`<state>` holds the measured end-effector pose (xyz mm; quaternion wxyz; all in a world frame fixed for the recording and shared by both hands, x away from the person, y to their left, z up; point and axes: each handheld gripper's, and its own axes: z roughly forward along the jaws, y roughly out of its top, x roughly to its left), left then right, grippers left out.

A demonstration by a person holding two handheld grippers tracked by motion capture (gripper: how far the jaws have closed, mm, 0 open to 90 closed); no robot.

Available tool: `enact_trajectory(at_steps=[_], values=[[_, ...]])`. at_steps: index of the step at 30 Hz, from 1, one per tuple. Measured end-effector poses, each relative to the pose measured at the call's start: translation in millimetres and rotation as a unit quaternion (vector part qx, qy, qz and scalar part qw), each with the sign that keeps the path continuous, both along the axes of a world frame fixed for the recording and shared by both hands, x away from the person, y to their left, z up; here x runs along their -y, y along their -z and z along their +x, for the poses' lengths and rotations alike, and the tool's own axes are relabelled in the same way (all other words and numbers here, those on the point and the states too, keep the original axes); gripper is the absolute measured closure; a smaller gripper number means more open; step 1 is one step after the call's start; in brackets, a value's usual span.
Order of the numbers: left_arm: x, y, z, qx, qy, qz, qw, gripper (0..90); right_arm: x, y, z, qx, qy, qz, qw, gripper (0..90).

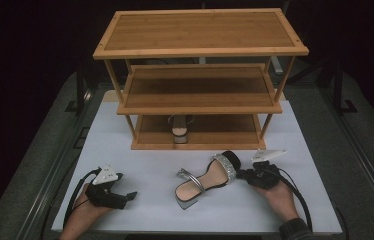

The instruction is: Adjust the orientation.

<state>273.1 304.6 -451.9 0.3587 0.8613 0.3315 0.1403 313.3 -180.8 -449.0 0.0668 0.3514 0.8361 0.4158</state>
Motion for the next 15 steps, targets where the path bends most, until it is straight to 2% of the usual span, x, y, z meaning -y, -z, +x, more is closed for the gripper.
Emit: enact_trajectory(at_steps=[6, 10, 12, 15], values=[[-0.1, -0.1, 0.2, -0.001, 0.001, 0.000, 1.0000, 12.9, -10.6, 0.9, 17.0, 0.006, -0.004, -0.001, 1.0000, 90.0], [-0.2, -0.1, 0.2, -0.001, 0.001, 0.000, 1.0000, 12.9, -9.3, -2.1, 13.2, 0.008, 0.007, -0.016, 0.9998, 88.2], [-0.2, -0.1, 0.2, -0.001, 0.001, 0.000, 1.0000, 12.9, -5.6, -9.1, 5.6, 0.013, 0.019, -0.003, 0.9997, 83.8], [-0.2, -0.1, 0.2, -0.001, 0.001, 0.000, 1.0000, 12.9, -3.8, -19.3, -9.0, 0.013, 0.013, 0.032, 0.9993, 75.1]])
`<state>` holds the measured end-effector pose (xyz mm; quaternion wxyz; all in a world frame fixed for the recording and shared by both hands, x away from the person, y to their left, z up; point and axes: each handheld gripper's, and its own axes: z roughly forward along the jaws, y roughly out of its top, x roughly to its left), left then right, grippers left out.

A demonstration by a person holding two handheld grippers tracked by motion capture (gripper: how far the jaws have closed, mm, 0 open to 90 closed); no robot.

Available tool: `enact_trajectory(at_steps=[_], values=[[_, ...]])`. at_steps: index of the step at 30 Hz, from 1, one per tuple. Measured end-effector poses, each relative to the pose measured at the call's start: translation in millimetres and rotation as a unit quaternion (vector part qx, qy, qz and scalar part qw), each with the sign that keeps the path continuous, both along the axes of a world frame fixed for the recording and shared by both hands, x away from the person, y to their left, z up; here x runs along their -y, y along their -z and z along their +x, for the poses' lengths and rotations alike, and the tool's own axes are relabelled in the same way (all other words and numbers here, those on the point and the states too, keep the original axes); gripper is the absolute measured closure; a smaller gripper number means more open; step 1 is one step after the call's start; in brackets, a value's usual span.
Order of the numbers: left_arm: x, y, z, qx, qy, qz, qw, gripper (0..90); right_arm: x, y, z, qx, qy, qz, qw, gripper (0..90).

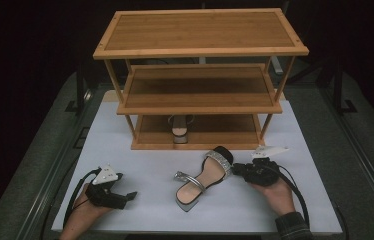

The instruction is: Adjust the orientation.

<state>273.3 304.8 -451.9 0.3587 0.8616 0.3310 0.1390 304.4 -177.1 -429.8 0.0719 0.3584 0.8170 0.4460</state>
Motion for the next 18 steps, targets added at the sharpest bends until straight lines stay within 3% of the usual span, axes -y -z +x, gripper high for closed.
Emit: enact_trajectory(at_steps=[3, 8, 16, 18], values=[[0.1, 0.0, 0.1, 0.000, 0.000, 0.000, 1.0000, 12.9, -10.5, -8.3, -19.3, 0.008, -0.025, 0.021, 0.9994, 71.7], [0.0, 0.0, 0.1, 0.000, 0.000, 0.000, 1.0000, 12.9, -36.1, -11.4, -38.0, -0.001, -0.069, 0.057, 0.9960, 66.5], [0.0, 0.0, 0.3, 0.000, 0.001, 0.000, 1.0000, 12.9, -72.1, -3.9, -41.6, -0.009, -0.119, 0.050, 0.9916, 62.8], [0.0, 0.0, 0.3, 0.000, 0.001, 0.000, 1.0000, 12.9, -78.4, -2.5, -41.4, -0.009, -0.125, 0.041, 0.9913, 72.1]])
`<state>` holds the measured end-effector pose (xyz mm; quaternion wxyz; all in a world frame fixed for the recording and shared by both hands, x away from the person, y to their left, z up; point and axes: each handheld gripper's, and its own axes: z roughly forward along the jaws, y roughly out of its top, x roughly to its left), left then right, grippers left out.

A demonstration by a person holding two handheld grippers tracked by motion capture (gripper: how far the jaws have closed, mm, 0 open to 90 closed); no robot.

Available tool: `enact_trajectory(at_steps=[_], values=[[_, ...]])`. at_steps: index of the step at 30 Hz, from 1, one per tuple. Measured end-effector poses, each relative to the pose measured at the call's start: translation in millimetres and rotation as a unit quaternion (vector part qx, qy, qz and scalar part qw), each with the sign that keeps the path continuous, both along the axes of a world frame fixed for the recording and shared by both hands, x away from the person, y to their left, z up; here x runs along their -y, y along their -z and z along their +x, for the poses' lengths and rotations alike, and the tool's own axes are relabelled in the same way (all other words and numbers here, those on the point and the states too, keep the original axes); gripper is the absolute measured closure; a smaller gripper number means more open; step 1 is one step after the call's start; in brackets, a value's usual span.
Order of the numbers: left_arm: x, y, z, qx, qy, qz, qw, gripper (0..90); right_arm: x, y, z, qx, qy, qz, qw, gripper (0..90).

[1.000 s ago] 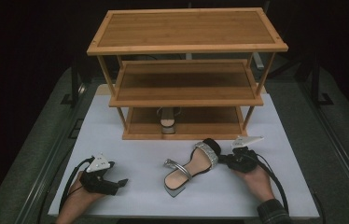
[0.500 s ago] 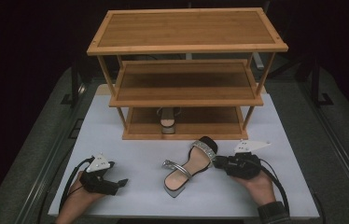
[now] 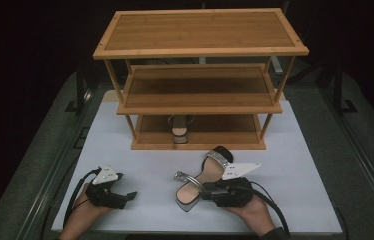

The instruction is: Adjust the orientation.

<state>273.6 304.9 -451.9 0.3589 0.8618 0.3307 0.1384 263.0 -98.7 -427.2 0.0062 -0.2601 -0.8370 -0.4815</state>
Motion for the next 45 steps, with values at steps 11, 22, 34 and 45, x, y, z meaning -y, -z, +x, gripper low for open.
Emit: enact_trajectory(at_steps=[11, 22, 34, 45], values=[[0.0, 0.1, -0.1, 0.000, 0.000, -0.001, 1.0000, 12.8, 22.4, -5.6, -11.3, 0.019, 0.017, -0.028, 0.9993, 85.3], [0.0, 0.0, 0.0, 0.000, 0.000, 0.000, 1.0000, 12.8, 71.3, -6.9, -23.4, 0.015, 0.057, -0.028, 0.9978, 85.1], [0.0, 0.1, 0.0, 0.000, 0.000, 0.000, 1.0000, 12.9, 120.2, -8.3, -22.5, 0.014, 0.111, -0.034, 0.9932, 85.2], [0.0, 0.0, 0.0, 0.000, 0.000, 0.000, 1.0000, 12.9, 150.7, -6.1, -20.7, 0.013, 0.147, -0.028, 0.9887, 84.0]])
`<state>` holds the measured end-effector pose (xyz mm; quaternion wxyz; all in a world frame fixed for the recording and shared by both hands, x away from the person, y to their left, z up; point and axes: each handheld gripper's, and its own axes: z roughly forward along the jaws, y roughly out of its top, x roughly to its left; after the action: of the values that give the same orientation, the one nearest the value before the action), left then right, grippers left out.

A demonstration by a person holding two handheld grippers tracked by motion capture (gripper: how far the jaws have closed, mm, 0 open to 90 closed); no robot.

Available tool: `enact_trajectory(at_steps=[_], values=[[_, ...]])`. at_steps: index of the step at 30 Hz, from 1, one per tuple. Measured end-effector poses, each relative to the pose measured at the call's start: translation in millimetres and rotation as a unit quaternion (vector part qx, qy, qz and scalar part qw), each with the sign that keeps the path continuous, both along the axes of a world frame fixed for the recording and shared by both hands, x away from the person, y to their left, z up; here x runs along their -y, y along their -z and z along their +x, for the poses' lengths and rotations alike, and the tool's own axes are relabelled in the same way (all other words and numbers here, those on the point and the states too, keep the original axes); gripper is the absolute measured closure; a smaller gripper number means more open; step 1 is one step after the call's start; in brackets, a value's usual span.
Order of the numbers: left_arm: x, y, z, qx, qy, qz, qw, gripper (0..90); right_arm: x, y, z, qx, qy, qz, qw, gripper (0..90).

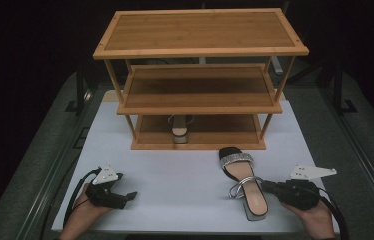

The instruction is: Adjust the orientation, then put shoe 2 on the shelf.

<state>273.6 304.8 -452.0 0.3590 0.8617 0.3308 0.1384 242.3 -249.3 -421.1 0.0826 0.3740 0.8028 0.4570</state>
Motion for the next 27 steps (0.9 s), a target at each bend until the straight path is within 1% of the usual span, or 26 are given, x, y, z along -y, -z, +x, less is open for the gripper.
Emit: enact_trajectory(at_steps=[1, 3, 8, 10, 12, 13, 14, 16, 18, 22, 24, 27], values=[[0.0, 0.0, 0.0, 0.000, 0.000, 0.000, 1.0000, 12.9, 0.1, 0.5, 0.0, 0.001, -0.001, 0.002, 1.0000, 82.5], [0.0, 0.0, 0.0, 0.000, 0.000, 0.000, 1.0000, 12.9, -0.4, 1.2, -0.1, 0.001, -0.004, 0.008, 1.0000, 76.6], [0.0, 0.0, 0.1, 0.000, 0.000, 0.000, 1.0000, 12.9, 1.5, 3.1, -1.7, -0.010, -0.008, 0.038, 0.9992, 50.5], [0.0, 0.1, 0.0, 0.001, 0.000, 0.000, 1.0000, 12.9, 4.0, 5.0, -3.2, -0.019, -0.008, 0.049, 0.9986, 43.0], [0.0, 0.1, 0.2, 0.000, 0.000, -0.001, 1.0000, 12.9, 5.8, 5.2, -6.2, -0.018, -0.006, 0.050, 0.9986, 35.9], [0.0, 0.0, 0.1, 0.000, 0.000, 0.000, 1.0000, 12.9, 6.4, 5.2, -7.8, -0.015, -0.002, 0.049, 0.9987, 31.0], [0.1, 0.1, 0.0, 0.001, 0.000, 0.000, 1.0000, 12.9, 7.2, 5.9, -10.6, -0.009, 0.002, 0.045, 0.9990, 28.3], [0.0, 0.0, 0.1, 0.000, 0.000, 0.000, 1.0000, 12.9, 8.0, 7.2, -14.4, -0.006, 0.003, 0.042, 0.9991, 23.6], [0.0, 0.0, 0.1, 0.000, 0.000, 0.000, 1.0000, 12.9, 8.1, 8.8, -16.8, -0.004, 0.000, 0.042, 0.9991, 15.5], [0.0, 0.0, 0.1, 0.000, 0.000, 0.000, 1.0000, 12.9, 6.3, 14.8, -20.8, -0.012, -0.010, 0.039, 0.9991, 8.3], [0.0, 0.1, 0.1, 0.000, 0.000, -0.001, 1.0000, 12.9, 4.8, 15.8, -22.7, -0.010, -0.014, 0.040, 0.9991, 7.8], [0.1, 0.1, -0.1, 0.001, 0.000, 0.000, 1.0000, 12.9, 1.7, 17.9, -23.9, -0.011, -0.021, 0.040, 0.9989, 4.2]])
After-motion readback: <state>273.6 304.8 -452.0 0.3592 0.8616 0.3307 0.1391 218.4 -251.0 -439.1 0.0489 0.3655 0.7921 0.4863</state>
